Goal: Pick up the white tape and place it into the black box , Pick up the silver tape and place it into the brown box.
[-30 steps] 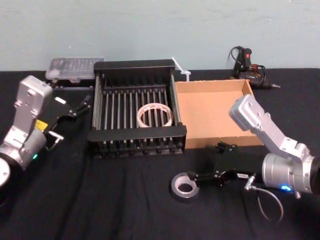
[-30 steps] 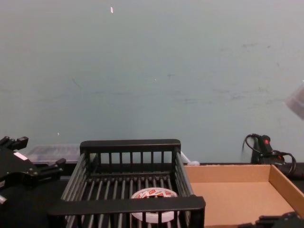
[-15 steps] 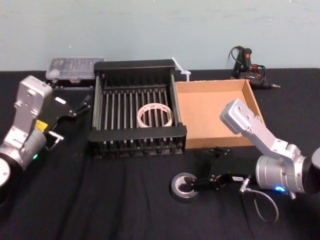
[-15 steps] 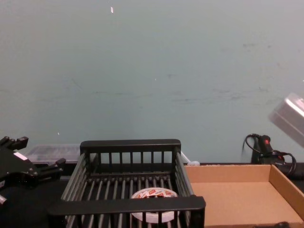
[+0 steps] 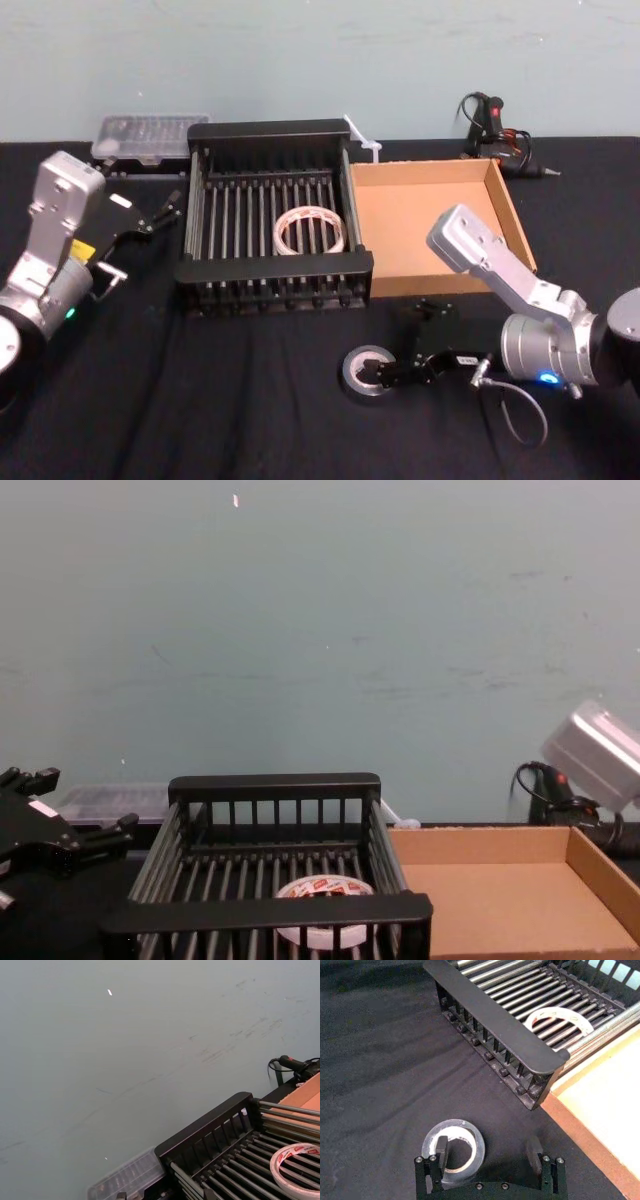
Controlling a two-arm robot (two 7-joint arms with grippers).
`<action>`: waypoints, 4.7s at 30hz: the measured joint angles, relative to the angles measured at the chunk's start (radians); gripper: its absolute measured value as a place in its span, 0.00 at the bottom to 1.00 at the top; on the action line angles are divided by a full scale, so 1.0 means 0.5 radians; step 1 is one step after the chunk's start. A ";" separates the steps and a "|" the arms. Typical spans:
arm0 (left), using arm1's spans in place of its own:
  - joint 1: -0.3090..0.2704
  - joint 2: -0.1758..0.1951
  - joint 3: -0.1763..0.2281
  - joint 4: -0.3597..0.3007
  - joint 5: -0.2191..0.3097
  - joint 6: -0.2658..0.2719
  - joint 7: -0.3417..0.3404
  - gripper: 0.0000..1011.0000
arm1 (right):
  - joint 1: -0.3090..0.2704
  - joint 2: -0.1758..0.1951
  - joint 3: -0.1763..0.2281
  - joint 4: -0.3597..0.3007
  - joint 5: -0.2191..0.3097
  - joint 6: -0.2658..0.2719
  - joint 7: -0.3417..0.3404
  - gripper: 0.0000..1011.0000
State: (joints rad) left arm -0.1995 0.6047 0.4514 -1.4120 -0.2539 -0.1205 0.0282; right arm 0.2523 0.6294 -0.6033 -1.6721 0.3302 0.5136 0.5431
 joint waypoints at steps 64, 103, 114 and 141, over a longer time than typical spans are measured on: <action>0.000 0.000 0.000 0.000 0.000 0.000 0.000 0.99 | 0.041 -0.070 -0.033 0.109 -0.055 0.022 0.010 0.50; 0.000 0.000 0.000 0.000 0.000 0.000 0.000 0.99 | 0.000 -0.003 0.091 0.018 0.043 -0.007 -0.009 0.17; 0.000 0.000 0.000 0.000 0.000 0.000 0.000 0.99 | 0.000 -0.019 0.256 0.016 0.080 -0.029 -0.194 0.17; 0.000 0.000 0.000 0.000 0.000 0.000 0.000 0.99 | 0.255 -0.311 0.379 0.462 -0.057 -0.016 -0.380 0.17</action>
State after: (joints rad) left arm -0.1995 0.6047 0.4514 -1.4120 -0.2539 -0.1205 0.0283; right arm 0.3795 0.4737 -0.4139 -1.4411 0.3016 0.5055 0.3533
